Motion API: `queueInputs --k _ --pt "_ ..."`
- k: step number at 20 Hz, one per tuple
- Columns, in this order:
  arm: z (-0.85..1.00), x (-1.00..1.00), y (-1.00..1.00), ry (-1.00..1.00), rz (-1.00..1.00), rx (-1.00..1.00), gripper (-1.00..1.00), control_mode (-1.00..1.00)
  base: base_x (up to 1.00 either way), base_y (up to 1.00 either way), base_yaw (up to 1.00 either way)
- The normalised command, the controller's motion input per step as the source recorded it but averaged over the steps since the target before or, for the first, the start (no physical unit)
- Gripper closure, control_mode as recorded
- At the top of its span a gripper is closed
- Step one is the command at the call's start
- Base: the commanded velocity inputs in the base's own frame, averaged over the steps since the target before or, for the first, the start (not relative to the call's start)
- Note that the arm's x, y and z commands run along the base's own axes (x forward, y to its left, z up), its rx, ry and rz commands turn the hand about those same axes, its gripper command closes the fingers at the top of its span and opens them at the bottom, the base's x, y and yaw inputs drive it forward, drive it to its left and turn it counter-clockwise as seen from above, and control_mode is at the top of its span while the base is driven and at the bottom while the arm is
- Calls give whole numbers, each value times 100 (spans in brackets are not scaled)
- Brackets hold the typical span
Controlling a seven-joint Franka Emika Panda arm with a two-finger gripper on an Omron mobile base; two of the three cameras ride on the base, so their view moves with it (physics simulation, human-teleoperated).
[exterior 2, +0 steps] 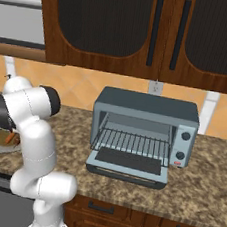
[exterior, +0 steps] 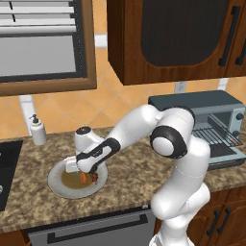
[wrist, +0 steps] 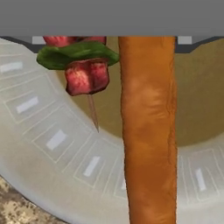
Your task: Pick up the kebab skewer and baguette bread, and place them inside the toaster oven. Close the toaster oven door and start by setting the timer.
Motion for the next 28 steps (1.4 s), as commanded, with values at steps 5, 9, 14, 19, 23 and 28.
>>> queueInputs --k 5,9,14,19,23,28 --pt "-4 0 0 1 0 0 100 -100 0 0 0" --pt "0 0 0 0 0 0 100 -100 0 0 0" --pt "47 -9 -9 1 -2 6 100 -100 0 0 0" --pt "70 -42 -31 1 -12 12 100 -100 0 0 0" --pt "29 -81 -67 0 -26 13 100 -100 0 0 0" --pt "61 -71 -59 4 -29 13 100 -100 0 0 0"
